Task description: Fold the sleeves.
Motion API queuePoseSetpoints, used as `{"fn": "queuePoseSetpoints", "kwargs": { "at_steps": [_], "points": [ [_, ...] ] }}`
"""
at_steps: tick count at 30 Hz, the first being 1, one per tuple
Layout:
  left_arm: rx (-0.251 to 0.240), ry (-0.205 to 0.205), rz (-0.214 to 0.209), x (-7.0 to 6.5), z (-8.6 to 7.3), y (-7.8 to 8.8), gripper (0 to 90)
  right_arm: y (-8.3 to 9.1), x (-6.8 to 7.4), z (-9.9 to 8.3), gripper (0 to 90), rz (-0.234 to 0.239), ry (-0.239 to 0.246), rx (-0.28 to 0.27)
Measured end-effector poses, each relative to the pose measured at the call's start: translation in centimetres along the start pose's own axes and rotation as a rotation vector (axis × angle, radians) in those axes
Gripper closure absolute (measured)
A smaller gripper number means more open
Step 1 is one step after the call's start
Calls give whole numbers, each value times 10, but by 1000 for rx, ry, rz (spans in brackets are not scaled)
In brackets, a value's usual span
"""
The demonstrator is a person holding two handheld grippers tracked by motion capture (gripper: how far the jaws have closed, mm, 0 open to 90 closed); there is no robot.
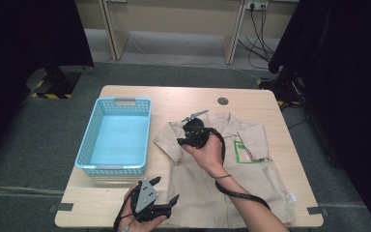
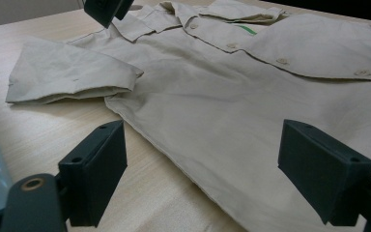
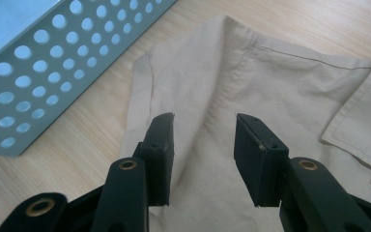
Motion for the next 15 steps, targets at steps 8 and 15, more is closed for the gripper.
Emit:
{"fn": "queuePoseSetpoints", "kwargs": {
  "at_steps": [8,15],
  "points": [
    [0,0,-1,0,0,0,171,-5,9,7,616,11,22,3],
    [-1,0,-2,0,0,0,171,-14,18,12,633,26,42,17]
  ]
}}
Point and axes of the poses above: each handheld gripper's, and its own axes: y roughly backward along the jaws, z roughly out of its top, x roughly to its left, the point moved 3 cm from there along -y, roughly forward along the jaws, and after that the axes turned 11 degrees about y, right-handed, at the moved point
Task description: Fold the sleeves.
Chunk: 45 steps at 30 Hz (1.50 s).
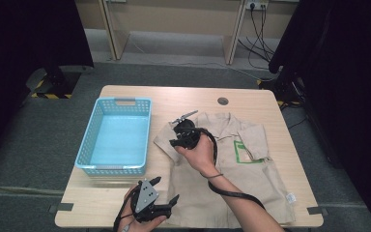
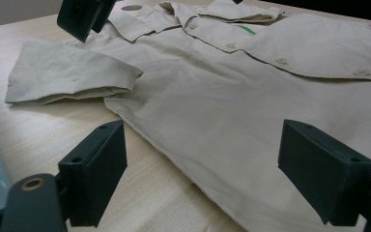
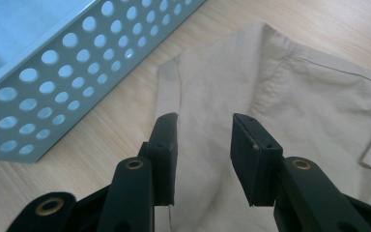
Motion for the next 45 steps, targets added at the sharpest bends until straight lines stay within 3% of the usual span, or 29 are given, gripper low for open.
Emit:
{"fn": "queuePoseSetpoints", "kwargs": {
  "at_steps": [19,30,38,45],
  "points": [
    [-3,-2,-1,0,0,0,170,-28,15,5,624,44,33,43],
    [-2,-1,-3,-1,0,0,170,-46,21,3,607,46,58,94],
    [-1,-3,-5,-1,0,0,170,-56,26,0,638,29,92,121],
    [1,-7,-4,-2,0,0,170,-58,26,0,727,7,101,105]
  ]
}}
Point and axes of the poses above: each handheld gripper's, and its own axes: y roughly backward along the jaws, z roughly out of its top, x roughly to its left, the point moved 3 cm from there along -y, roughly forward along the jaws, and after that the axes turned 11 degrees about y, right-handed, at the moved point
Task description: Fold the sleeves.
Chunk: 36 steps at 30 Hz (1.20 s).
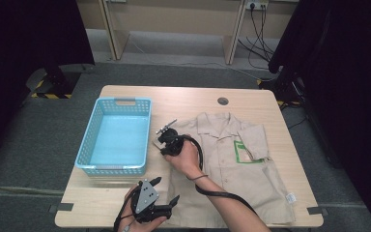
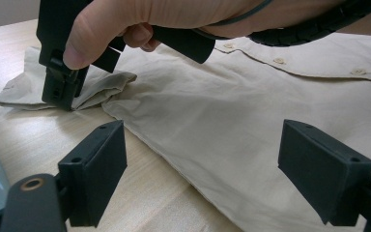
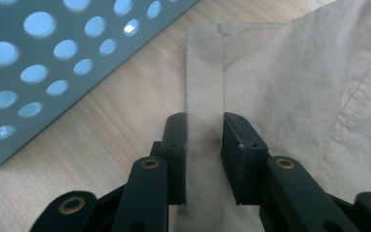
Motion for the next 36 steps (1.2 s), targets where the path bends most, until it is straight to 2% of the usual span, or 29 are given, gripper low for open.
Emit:
{"fn": "queuePoseSetpoints", "kwargs": {
  "at_steps": [3,7,11,18,22,24,30,36],
  "points": [
    [0,0,0,0,0,0,170,0,1,1,810,-7,5,-3],
    [-2,3,-2,0,0,0,170,-1,1,2,862,-4,-9,-13],
    [-3,4,-3,0,0,0,170,3,1,4,872,21,-23,-30],
    [-3,1,-1,0,0,0,170,22,0,13,900,39,-36,-98],
    [-2,0,-1,0,0,0,170,31,-4,16,900,24,-39,-101],
    [-3,0,-1,-1,0,0,170,30,-7,15,900,15,-20,-93],
    [-3,3,-3,0,0,0,170,15,-3,13,669,51,-13,-31],
    [-4,0,-4,0,0,1,170,1,-1,9,658,39,9,19]
  ]
}}
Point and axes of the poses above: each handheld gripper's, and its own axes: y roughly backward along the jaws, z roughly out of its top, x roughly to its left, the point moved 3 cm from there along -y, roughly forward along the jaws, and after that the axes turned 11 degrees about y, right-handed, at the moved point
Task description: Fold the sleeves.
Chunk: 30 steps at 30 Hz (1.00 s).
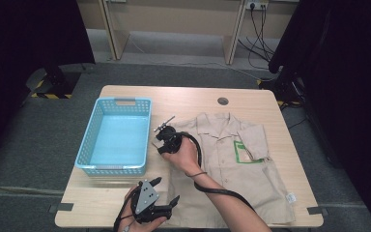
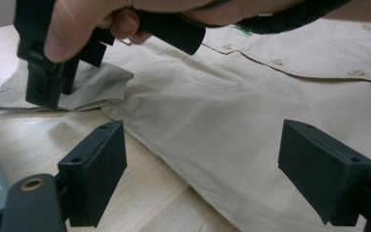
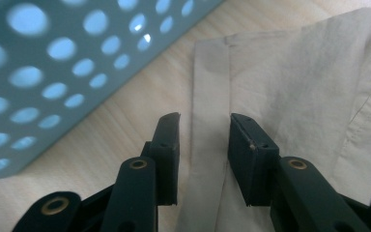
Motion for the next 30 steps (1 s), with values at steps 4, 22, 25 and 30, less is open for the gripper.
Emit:
{"fn": "queuePoseSetpoints", "kwargs": {
  "at_steps": [4,22,25,30],
  "points": [
    [1,2,0,0,0,0,170,-4,1,-2,706,-23,33,1],
    [0,5,-2,0,0,0,169,4,-1,0,880,-16,-13,-57],
    [1,-1,0,-1,0,0,169,18,-3,3,880,-18,-15,-98],
    [2,-2,2,-1,0,0,169,41,-12,0,879,-48,-39,-153]
  ]
}}
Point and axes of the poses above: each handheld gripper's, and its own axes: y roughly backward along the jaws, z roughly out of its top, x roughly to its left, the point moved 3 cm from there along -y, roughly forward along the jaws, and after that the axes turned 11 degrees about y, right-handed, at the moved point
